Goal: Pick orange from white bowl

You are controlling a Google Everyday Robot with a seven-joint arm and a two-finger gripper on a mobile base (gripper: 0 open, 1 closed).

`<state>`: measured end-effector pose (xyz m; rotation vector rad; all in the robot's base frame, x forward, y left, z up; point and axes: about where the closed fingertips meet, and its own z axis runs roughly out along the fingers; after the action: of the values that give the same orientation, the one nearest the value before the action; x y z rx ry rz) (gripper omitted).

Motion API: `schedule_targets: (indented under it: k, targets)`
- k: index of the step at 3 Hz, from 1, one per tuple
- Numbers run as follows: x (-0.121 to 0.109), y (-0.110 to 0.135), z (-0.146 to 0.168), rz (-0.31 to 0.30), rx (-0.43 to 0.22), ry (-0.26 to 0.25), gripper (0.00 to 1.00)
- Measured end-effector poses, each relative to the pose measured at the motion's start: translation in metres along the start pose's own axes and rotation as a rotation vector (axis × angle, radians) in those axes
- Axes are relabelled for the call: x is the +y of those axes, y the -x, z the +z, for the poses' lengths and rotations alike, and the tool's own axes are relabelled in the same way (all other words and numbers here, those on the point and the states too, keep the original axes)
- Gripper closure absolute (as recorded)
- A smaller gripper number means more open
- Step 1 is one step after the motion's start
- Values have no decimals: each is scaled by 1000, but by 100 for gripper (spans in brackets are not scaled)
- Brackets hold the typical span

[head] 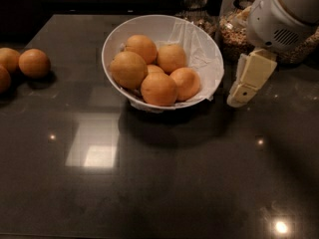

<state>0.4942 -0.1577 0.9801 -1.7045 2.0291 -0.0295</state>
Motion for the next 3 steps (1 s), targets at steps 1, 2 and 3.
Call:
schedule_targets:
  k: [1, 2, 3]
  targets:
    - [-11, 39, 16, -46, -82, 13, 0]
    - [-11, 39, 16, -46, -82, 13, 0]
    - [-9, 55, 31, -27, -149, 17, 0]
